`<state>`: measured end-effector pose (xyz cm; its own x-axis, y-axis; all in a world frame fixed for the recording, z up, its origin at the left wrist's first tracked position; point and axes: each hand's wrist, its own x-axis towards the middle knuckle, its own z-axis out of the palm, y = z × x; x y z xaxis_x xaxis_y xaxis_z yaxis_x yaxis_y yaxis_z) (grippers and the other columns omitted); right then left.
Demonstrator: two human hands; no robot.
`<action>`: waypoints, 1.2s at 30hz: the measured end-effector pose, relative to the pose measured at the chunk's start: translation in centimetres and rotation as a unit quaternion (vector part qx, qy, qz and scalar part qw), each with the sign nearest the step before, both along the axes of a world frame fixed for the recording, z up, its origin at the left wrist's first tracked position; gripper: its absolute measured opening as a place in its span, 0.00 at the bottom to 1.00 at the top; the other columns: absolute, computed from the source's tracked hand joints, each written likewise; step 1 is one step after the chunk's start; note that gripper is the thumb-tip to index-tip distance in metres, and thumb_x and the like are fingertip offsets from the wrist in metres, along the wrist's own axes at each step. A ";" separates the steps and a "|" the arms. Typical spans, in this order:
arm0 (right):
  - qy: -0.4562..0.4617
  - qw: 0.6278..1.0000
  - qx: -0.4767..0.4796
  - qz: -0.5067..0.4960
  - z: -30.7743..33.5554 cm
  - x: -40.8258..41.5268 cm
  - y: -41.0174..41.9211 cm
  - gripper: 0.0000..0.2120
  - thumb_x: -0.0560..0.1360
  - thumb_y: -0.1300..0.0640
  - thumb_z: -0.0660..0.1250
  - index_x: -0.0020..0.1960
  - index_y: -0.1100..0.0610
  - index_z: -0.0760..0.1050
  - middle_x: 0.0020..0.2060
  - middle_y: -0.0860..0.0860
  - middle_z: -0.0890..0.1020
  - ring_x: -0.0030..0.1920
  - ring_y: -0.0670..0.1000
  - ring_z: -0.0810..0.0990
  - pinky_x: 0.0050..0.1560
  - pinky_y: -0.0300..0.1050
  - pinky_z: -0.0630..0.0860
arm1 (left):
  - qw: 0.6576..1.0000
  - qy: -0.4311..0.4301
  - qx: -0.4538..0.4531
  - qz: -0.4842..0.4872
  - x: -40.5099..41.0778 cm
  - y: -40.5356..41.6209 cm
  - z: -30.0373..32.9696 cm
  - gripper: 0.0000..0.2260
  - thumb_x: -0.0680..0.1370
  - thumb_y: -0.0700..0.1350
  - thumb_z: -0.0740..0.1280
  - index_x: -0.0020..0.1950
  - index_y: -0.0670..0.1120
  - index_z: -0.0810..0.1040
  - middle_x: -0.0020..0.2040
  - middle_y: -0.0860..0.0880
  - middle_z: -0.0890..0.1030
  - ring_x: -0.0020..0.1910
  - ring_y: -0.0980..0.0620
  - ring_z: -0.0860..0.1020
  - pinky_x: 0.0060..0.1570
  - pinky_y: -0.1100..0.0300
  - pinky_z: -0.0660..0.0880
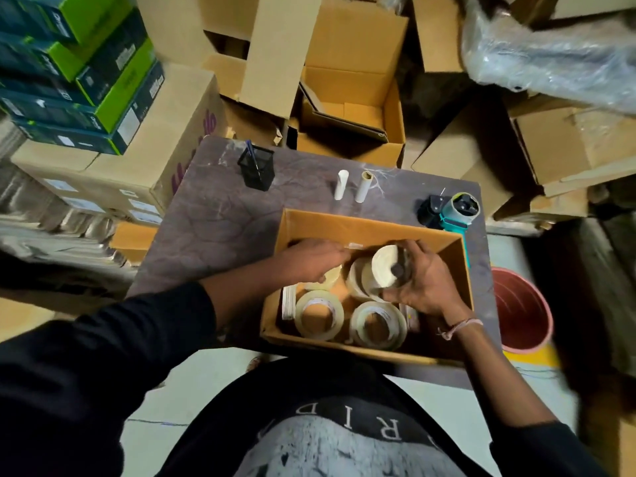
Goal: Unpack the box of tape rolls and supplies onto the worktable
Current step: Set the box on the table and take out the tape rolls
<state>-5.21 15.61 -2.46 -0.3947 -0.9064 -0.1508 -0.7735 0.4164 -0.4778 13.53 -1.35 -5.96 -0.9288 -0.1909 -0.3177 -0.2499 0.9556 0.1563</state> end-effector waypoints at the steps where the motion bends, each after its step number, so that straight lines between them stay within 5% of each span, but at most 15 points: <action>1: -0.004 1.000 0.001 0.000 -0.1 -0.2 0.3 0.51 0.48 0.33 0.73 0.68 0.49 0.69 0.60 0.50 0.75 0.57 0.54 0.79 0.59 0.48 0.77 | 0.998 -0.017 -0.035 -0.040 -0.4 0.1 -0.2 0.33 0.71 0.44 0.78 0.73 0.49 0.69 0.71 0.46 0.75 0.68 0.45 0.75 0.60 0.51 0.74; 7: -0.023 1.000 0.015 -0.001 -0.9 0.2 1.4 0.51 0.49 0.32 0.78 0.69 0.44 0.66 0.62 0.46 0.74 0.60 0.50 0.76 0.64 0.52 0.76 | 0.953 -0.137 -0.218 -0.159 -2.2 0.8 -1.9 0.38 0.70 0.58 0.77 0.75 0.47 0.67 0.75 0.45 0.70 0.75 0.42 0.66 0.71 0.48 0.67; 15: -0.037 0.999 -0.003 0.013 -0.1 0.1 2.0 0.48 0.52 0.40 0.81 0.69 0.47 0.69 0.61 0.48 0.74 0.60 0.51 0.76 0.61 0.47 0.75 | 0.930 -0.138 -0.250 -0.232 -2.8 0.2 -1.8 0.37 0.70 0.55 0.78 0.76 0.49 0.67 0.74 0.45 0.70 0.74 0.42 0.64 0.72 0.48 0.65; 21: -0.042 0.999 -0.011 0.005 0.4 -0.2 2.4 0.48 0.50 0.37 0.78 0.68 0.48 0.69 0.60 0.48 0.75 0.60 0.52 0.76 0.60 0.45 0.73 | 0.958 -0.092 -0.181 -0.204 -2.2 -0.2 -1.4 0.40 0.67 0.61 0.78 0.74 0.48 0.69 0.73 0.45 0.70 0.72 0.44 0.65 0.68 0.50 0.64; 27: -0.010 1.000 -0.028 -0.007 1.4 -0.9 2.6 0.45 0.55 0.41 0.82 0.68 0.52 0.70 0.61 0.51 0.75 0.59 0.53 0.76 0.60 0.42 0.70 | 0.996 -0.015 -0.052 -0.073 -1.2 0.3 -0.9 0.41 0.65 0.63 0.78 0.71 0.46 0.70 0.62 0.45 0.69 0.57 0.47 0.73 0.51 0.54 0.73; 30: 0.002 0.999 -0.035 -0.008 1.7 -0.9 2.6 0.46 0.55 0.40 0.81 0.68 0.52 0.70 0.61 0.51 0.75 0.59 0.53 0.76 0.61 0.44 0.71 | 0.999 0.041 0.001 -0.009 0.1 0.3 -0.4 0.44 0.64 0.64 0.76 0.75 0.47 0.67 0.60 0.46 0.68 0.54 0.49 0.71 0.44 0.58 0.68; 36: -0.002 0.999 -0.048 -0.013 1.8 -0.3 2.4 0.46 0.56 0.42 0.82 0.69 0.52 0.69 0.63 0.52 0.74 0.61 0.53 0.74 0.60 0.42 0.69 | 0.977 0.163 0.073 0.115 2.8 1.5 1.7 0.46 0.62 0.64 0.76 0.76 0.48 0.69 0.64 0.48 0.71 0.59 0.50 0.73 0.50 0.57 0.74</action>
